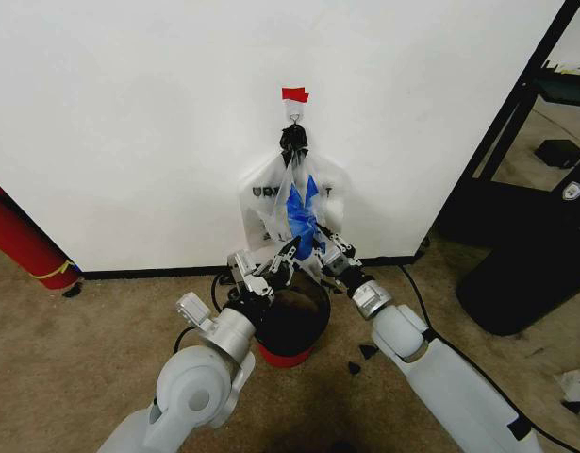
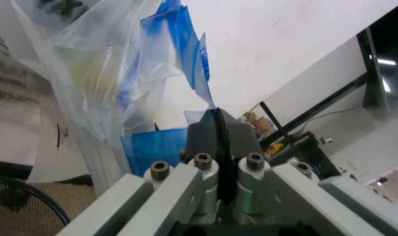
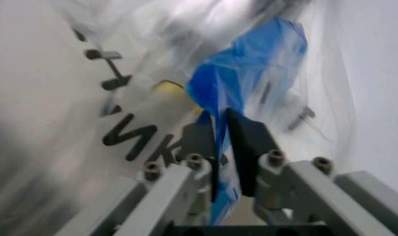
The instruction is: Pick up the garbage bag from the wall and place it over the trash bin.
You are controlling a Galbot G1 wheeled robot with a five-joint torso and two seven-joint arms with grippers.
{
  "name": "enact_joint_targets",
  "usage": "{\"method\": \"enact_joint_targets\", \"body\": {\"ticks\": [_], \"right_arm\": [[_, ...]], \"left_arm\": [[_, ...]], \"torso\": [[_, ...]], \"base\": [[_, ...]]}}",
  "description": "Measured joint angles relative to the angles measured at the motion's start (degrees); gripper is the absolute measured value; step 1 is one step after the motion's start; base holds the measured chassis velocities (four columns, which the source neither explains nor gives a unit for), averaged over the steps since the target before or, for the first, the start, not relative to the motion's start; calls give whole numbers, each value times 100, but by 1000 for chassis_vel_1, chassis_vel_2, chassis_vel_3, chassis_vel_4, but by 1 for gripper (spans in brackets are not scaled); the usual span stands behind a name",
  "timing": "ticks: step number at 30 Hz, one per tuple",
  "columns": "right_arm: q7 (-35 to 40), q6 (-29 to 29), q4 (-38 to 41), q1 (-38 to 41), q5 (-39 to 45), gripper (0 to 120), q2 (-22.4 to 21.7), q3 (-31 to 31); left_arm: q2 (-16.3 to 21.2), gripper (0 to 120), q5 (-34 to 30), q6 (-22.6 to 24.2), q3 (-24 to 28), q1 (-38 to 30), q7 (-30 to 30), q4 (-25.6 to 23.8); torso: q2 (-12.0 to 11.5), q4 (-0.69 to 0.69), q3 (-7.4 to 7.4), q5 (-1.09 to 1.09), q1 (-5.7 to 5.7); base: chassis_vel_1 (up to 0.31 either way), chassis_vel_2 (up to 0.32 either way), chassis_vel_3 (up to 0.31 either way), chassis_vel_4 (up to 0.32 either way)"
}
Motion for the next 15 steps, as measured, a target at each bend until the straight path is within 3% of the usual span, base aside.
{"method": "enact_joint_targets", "body": {"ticks": [5,15], "right_arm": [[179,-253,115,-30,390,0,22,-13],[795,-748,1686,-930,3281,0,90,841]], "left_arm": [[9,0,-1,0,-17,9,5,-2],[106,0,-1,-36,-384,319,-26,-39]], "torso": [[0,0,0,1,0],[0,0,-1,1,0]], "base": [[0,0,0,0],[0,0,0,0]]}}
